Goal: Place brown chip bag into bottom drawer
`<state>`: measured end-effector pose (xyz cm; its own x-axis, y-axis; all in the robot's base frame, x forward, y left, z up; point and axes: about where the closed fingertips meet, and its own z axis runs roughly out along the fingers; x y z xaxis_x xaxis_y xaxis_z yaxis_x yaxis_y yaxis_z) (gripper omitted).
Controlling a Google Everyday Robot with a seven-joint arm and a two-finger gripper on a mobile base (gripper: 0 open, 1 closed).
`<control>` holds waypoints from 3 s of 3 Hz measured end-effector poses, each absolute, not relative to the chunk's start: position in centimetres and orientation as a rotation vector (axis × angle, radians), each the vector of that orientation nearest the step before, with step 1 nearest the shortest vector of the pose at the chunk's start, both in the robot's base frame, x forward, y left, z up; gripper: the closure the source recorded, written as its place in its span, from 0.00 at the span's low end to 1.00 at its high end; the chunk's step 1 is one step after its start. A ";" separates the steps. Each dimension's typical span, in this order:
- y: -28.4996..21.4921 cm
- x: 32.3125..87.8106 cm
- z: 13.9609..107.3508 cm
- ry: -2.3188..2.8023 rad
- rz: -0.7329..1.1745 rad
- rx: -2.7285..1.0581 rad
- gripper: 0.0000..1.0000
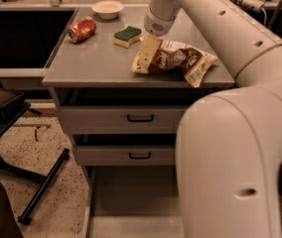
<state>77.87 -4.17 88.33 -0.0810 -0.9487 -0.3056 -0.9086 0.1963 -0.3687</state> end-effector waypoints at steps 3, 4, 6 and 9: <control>-16.3 78.1 86.6 2.158 -0.063 -1.707 0.00; -16.0 78.5 86.5 2.147 -0.067 -1.700 0.00; -15.8 79.0 86.2 2.140 -0.071 -1.692 0.42; -17.8 70.6 98.4 1.946 0.103 -1.455 1.00</control>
Offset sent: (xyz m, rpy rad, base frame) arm 0.0571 -0.1664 0.0193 -0.0245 0.1353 -0.1075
